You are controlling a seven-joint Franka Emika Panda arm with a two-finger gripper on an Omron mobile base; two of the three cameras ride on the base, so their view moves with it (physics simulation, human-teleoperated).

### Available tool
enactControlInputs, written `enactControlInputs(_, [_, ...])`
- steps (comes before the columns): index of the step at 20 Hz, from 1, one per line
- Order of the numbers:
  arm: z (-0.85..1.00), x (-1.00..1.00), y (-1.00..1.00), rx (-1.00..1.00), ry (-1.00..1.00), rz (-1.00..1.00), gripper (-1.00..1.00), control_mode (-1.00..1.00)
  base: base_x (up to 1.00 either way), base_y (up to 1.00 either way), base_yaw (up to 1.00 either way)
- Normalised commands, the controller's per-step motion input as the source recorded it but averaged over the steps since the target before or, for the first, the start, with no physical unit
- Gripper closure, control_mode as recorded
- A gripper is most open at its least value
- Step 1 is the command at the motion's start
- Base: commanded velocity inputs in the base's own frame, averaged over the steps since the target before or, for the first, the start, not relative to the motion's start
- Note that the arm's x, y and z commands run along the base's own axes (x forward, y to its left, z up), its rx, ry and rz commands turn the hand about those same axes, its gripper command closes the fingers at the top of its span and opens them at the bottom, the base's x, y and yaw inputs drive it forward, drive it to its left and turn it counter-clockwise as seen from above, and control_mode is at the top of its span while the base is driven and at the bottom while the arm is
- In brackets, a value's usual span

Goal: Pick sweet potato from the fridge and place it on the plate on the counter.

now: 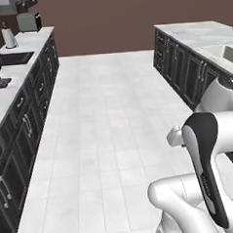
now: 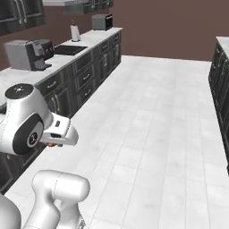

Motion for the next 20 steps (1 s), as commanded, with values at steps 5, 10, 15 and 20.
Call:
enactControlInputs(5, [0.0, 0.0, 0.0, 0.0, 0.0, 0.0, 1.0, 1.0, 0.58, 0.0, -0.2])
enactControlInputs(10, [0.0, 0.0, 0.0, 0.0, 0.0, 0.0, 1.0, 1.0, 0.92, 0.0, -0.09])
enactControlInputs(15, [0.0, 0.0, 0.0, 0.0, 0.0, 0.0, 1.0, 1.0, 1.0, -0.02, -0.12])
enactControlInputs(20, [0.0, 0.0, 0.0, 0.0, 0.0, 0.0, 1.0, 1.0, 1.0, 0.0, -0.12])
